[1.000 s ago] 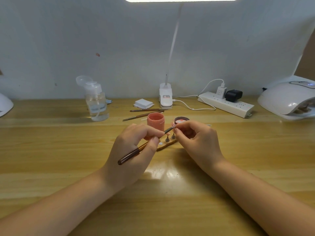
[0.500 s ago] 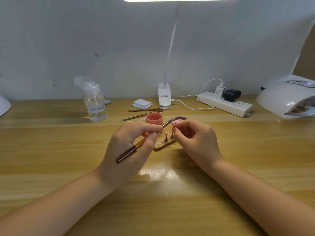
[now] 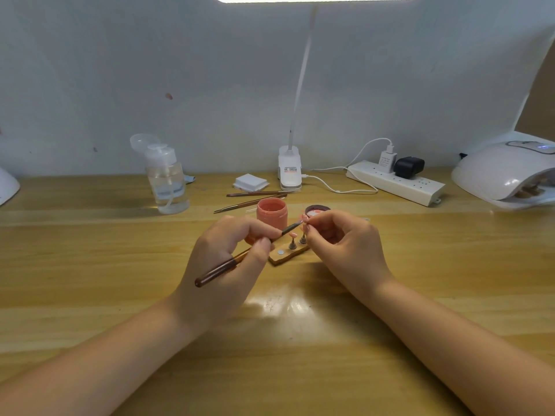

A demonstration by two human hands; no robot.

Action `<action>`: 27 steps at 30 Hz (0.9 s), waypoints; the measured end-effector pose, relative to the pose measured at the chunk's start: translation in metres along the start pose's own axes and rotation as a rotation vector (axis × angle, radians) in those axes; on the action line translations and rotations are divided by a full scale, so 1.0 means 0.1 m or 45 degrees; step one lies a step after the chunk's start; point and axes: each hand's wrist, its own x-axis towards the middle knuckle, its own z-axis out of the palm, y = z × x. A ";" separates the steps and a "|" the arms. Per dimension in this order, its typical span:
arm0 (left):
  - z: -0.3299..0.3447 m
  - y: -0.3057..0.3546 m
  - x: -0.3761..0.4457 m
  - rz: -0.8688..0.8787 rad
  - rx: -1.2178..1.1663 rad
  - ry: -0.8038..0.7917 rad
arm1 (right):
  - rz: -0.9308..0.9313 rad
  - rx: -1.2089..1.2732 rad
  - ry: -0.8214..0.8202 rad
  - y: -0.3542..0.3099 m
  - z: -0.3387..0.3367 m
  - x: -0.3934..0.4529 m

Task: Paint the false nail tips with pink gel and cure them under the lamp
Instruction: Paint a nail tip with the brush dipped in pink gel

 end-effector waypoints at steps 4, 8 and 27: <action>-0.01 0.03 0.01 0.036 -0.011 0.034 | 0.002 0.014 0.003 -0.01 0.00 0.00; 0.01 0.03 0.00 0.063 0.016 0.006 | -0.003 0.000 0.010 -0.01 0.00 0.00; 0.00 0.03 -0.01 -0.021 0.036 0.028 | -0.015 0.023 0.041 0.01 0.00 0.00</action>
